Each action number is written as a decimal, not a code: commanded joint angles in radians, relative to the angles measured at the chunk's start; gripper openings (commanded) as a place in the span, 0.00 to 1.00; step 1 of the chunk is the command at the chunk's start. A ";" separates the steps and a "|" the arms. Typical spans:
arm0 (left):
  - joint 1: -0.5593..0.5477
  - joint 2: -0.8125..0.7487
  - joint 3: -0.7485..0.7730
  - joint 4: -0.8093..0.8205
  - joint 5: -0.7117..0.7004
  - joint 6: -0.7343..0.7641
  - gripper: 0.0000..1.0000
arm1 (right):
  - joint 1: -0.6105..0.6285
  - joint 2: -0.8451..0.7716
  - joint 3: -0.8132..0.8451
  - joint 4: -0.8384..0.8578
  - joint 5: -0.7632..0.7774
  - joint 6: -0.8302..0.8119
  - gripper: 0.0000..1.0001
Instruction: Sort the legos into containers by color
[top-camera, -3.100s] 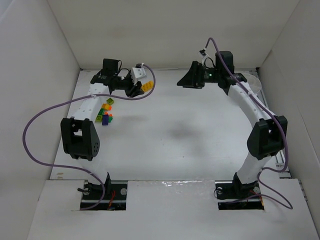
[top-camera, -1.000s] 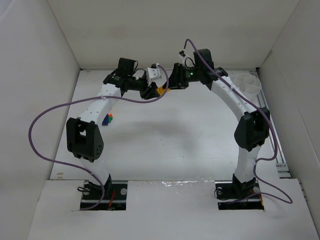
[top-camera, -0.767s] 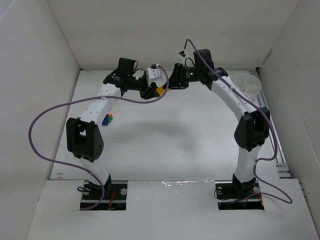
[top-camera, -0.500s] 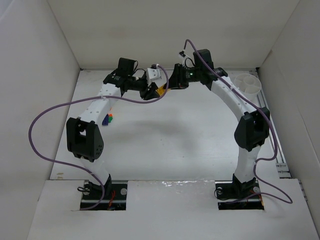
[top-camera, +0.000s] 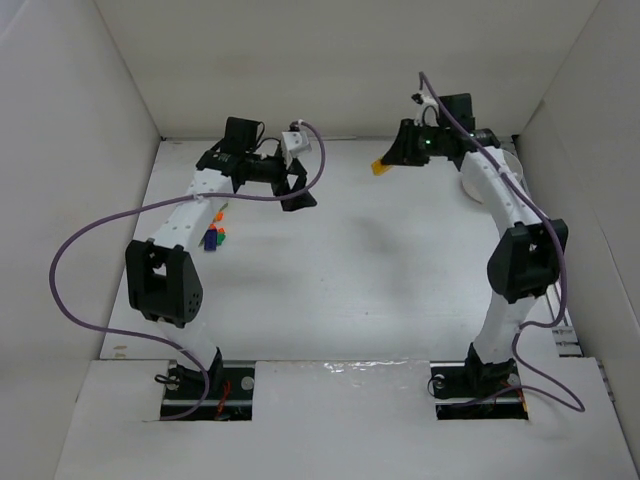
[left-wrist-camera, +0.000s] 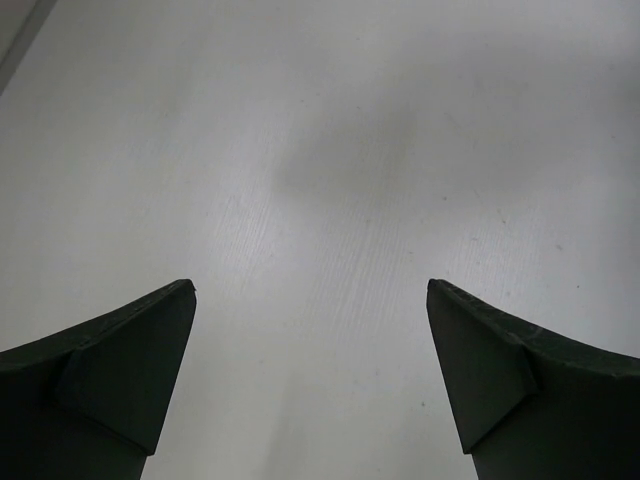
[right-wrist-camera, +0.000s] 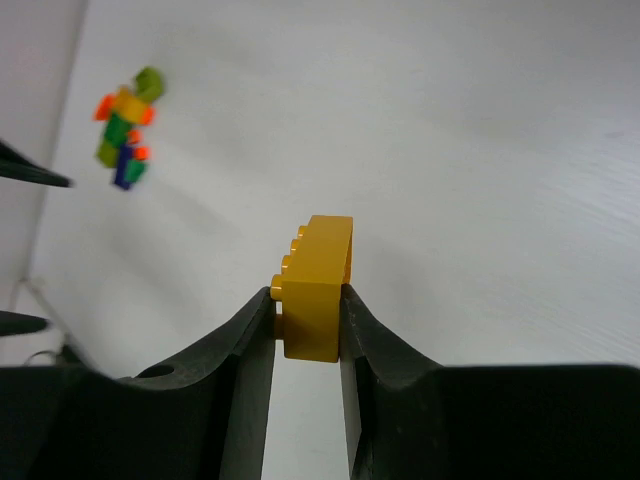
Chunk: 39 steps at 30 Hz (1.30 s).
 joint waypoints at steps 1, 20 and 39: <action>0.058 -0.109 -0.038 0.093 0.005 -0.210 1.00 | -0.099 -0.109 0.008 -0.074 0.143 -0.227 0.00; 0.077 -0.040 0.010 0.077 -0.221 -0.332 1.00 | -0.395 0.141 0.276 -0.289 0.363 -0.525 0.02; 0.086 -0.011 0.000 0.100 -0.201 -0.332 1.00 | -0.404 0.228 0.353 -0.224 0.395 -0.515 0.02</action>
